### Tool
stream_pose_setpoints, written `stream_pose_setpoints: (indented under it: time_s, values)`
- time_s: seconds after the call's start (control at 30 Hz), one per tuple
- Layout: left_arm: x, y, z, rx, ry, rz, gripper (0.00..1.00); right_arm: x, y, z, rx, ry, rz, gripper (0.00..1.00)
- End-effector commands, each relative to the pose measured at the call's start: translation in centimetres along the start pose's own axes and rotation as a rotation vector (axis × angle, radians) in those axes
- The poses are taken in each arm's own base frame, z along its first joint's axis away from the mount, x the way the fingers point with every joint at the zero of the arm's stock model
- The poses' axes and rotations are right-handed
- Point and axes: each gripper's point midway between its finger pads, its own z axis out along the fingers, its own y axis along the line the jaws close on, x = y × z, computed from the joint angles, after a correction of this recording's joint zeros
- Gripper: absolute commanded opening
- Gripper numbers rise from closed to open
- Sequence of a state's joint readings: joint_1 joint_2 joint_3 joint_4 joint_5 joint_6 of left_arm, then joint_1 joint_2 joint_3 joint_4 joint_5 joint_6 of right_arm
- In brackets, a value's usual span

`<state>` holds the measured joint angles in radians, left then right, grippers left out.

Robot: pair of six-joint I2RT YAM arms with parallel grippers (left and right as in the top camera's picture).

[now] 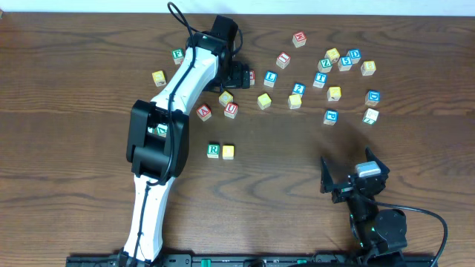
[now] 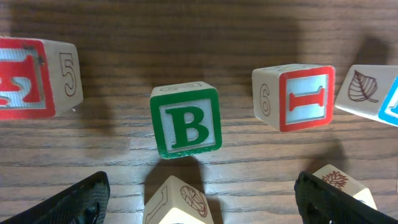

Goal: Spell out ROBOT
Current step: 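Reach the left gripper to the green B block and grasp it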

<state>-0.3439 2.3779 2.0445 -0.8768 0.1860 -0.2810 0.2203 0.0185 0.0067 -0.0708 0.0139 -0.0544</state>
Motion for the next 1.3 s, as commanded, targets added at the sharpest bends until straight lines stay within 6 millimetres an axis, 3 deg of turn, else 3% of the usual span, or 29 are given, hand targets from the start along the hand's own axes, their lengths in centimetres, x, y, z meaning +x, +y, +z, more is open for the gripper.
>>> stream_pose_setpoints:
  time_s: [0.0,0.37,0.57,0.67,1.1,1.27]
  values:
    - [-0.6,-0.7,-0.6,0.022,-0.021,0.002,0.93,0.1,0.2,0.0,-0.011,0.001,0.015,0.99]
    - [-0.9,0.3,0.2,-0.029,-0.035,-0.007,0.93,0.1,0.2,0.0,-0.011,0.001,0.015,0.99]
    - [-1.2,0.2,0.2,-0.026,-0.044,-0.006,0.70,0.1,0.2,0.0,-0.011,0.001,0.015,0.99]
    - [-1.4,0.7,0.2,-0.055,-0.060,-0.020,0.66,0.1,0.2,0.0,-0.011,0.001,0.015,0.99]
    - [-2.3,0.8,0.5,-0.063,-0.093,-0.023,0.66,0.1,0.2,0.0,-0.011,0.001,0.015,0.99]
    - [-1.5,1.4,2.4,-0.076,-0.058,-0.026,0.66,0.1,0.2,0.0,-0.011,0.001,0.015,0.99]
